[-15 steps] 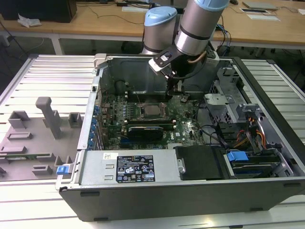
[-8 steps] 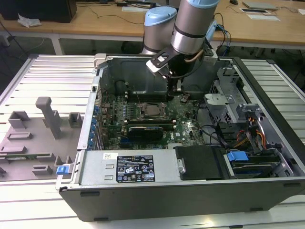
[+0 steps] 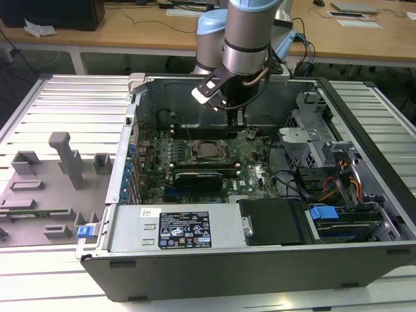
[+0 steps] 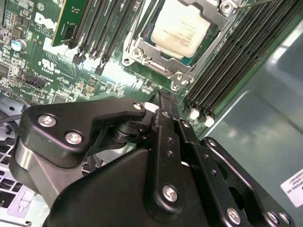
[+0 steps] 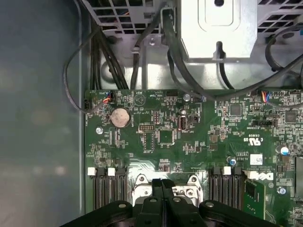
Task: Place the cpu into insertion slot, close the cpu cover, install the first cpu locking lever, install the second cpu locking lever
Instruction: 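Close the cpu cover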
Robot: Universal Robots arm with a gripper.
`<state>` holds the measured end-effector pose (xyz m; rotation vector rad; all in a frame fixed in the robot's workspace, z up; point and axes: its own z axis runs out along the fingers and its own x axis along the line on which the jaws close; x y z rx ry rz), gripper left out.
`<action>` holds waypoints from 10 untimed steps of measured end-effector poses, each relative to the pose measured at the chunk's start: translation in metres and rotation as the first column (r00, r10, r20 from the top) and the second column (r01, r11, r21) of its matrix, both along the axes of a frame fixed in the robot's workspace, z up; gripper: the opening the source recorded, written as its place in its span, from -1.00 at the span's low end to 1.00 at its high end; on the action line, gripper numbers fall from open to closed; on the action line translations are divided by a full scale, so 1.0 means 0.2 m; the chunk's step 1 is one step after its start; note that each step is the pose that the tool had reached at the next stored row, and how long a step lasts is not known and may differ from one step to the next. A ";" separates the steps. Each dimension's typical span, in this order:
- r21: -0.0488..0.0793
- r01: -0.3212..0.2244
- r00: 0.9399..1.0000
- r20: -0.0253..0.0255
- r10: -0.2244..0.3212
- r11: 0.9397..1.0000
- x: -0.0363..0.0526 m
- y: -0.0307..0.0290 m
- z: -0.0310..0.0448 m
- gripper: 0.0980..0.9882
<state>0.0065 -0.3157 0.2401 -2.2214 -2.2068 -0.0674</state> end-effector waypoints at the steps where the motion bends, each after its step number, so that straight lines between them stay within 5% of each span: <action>1: 0.000 0.000 1.000 0.004 0.000 1.000 -0.008 0.000 -0.003 -0.98; 6: 0.000 -0.002 1.000 0.029 0.002 1.000 -0.069 -0.011 -0.023 -0.98; 10: 0.000 -0.004 0.999 0.041 0.004 1.000 -0.108 -0.034 -0.040 -0.98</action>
